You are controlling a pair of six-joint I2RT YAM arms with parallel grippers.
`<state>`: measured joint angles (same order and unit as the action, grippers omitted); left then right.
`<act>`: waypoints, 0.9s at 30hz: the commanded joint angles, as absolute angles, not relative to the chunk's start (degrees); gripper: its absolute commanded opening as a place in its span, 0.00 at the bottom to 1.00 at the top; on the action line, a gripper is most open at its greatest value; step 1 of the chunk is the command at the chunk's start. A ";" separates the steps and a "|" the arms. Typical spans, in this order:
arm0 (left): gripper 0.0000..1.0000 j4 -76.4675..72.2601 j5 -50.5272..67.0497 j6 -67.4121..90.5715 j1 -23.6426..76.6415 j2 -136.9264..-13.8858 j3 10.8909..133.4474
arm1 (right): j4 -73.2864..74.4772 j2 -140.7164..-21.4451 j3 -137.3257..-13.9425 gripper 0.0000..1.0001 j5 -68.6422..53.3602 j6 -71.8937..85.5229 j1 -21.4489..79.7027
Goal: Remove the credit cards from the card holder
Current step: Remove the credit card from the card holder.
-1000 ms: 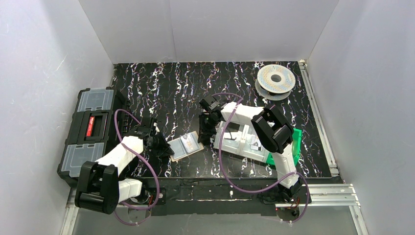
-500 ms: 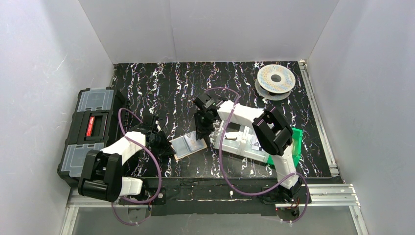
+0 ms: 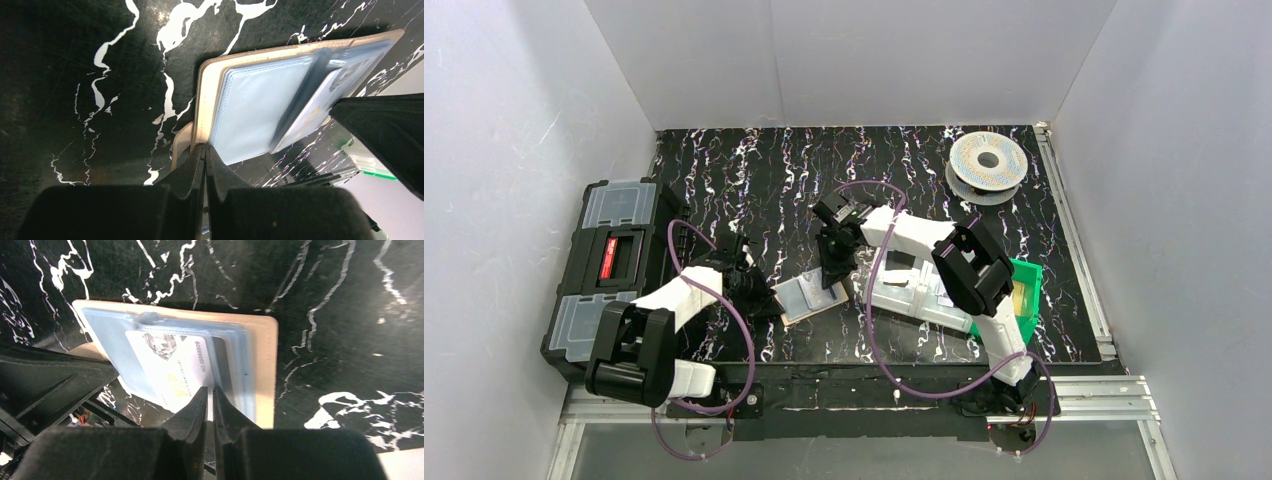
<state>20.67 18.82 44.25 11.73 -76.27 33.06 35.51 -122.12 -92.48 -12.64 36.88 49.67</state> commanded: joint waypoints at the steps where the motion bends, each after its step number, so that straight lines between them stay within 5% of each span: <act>1: 0.00 17.34 18.05 43.87 12.81 -79.10 33.49 | 36.13 -125.27 -92.87 0.16 -11.45 36.13 52.04; 27: 0.21 25.79 21.45 41.28 13.46 -75.21 46.25 | 34.41 -127.42 -88.52 0.12 -12.59 37.79 50.58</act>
